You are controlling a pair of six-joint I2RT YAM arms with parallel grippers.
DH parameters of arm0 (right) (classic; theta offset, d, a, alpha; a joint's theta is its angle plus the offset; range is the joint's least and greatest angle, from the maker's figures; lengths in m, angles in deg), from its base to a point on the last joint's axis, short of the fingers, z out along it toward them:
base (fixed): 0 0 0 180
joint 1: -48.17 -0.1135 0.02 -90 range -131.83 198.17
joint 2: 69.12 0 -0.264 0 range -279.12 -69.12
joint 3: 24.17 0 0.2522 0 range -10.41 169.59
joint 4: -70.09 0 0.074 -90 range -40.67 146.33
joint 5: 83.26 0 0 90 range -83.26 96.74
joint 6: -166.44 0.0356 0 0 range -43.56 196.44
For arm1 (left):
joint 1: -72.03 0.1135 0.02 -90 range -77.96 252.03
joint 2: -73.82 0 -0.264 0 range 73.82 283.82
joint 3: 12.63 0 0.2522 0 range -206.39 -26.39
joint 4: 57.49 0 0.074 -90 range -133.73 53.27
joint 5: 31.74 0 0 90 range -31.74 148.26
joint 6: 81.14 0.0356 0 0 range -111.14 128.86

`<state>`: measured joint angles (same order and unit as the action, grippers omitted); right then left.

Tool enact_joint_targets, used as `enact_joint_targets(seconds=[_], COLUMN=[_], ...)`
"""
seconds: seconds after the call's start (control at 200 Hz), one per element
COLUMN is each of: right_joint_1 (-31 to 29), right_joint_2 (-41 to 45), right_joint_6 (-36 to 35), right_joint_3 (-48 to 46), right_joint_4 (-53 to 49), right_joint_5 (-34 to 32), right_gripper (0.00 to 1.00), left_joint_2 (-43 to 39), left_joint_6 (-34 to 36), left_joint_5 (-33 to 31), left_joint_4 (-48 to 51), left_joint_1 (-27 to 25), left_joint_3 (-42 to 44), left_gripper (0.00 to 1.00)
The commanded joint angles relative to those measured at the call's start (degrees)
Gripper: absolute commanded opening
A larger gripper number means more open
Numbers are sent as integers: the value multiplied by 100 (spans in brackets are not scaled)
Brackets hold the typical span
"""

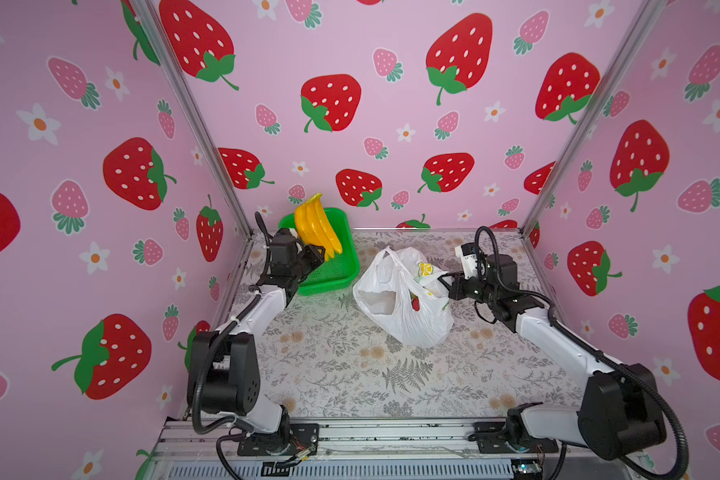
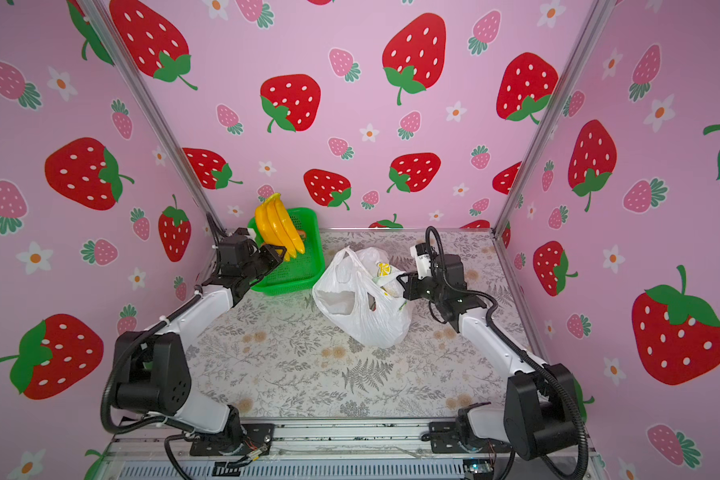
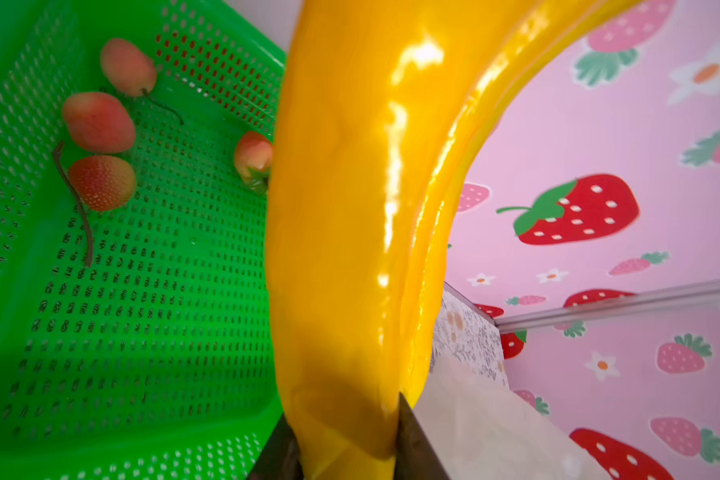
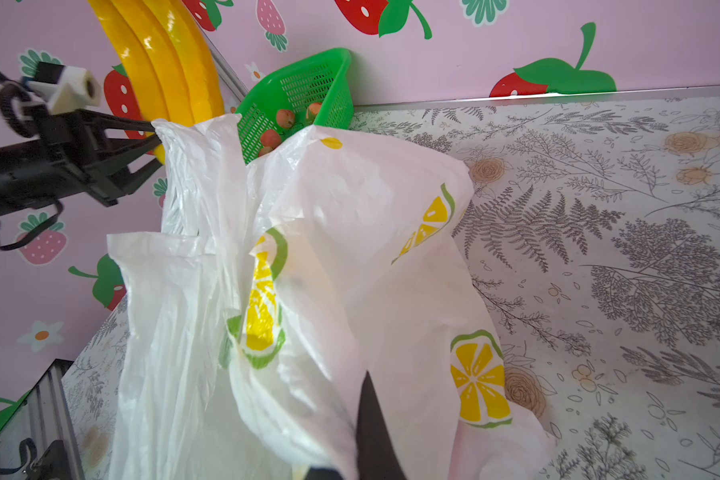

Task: Place the fake fruits into the plastic bag and tie a complex knot
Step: 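Lift the bananas with the left gripper and carry them toward the bag, then lower the bananas into the bag's mouth with the left gripper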

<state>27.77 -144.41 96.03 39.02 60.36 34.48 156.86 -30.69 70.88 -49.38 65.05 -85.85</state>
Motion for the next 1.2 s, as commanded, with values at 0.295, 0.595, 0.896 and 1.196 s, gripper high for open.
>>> enact_joint_targets(seconds=[0.295, 0.595, 0.896, 1.196], right_joint_1=[-34, -34, -34, -226], right_joint_2=[442, 521, 588, 634], right_joint_6=[55, 9, 209, 484], right_joint_3=[-141, -113, -22, 18], right_joint_4=[100, -12, 140, 457], right_joint_5=[-74, -235, 222, 602], right_gripper=[3, 3, 3, 3], left_joint_2=[-2816, -2623, -1727, -1121], left_joint_6=[1692, 1855, 1456, 1353], left_joint_5=[-2701, -3897, -3909, -4109], left_joint_4=[3561, 5396, 6307, 6569], left_joint_1=[-2719, -4038, -4057, -3925], left_joint_3=[538, 227, -398, -590], left_gripper=[0, 0, 0, 0])
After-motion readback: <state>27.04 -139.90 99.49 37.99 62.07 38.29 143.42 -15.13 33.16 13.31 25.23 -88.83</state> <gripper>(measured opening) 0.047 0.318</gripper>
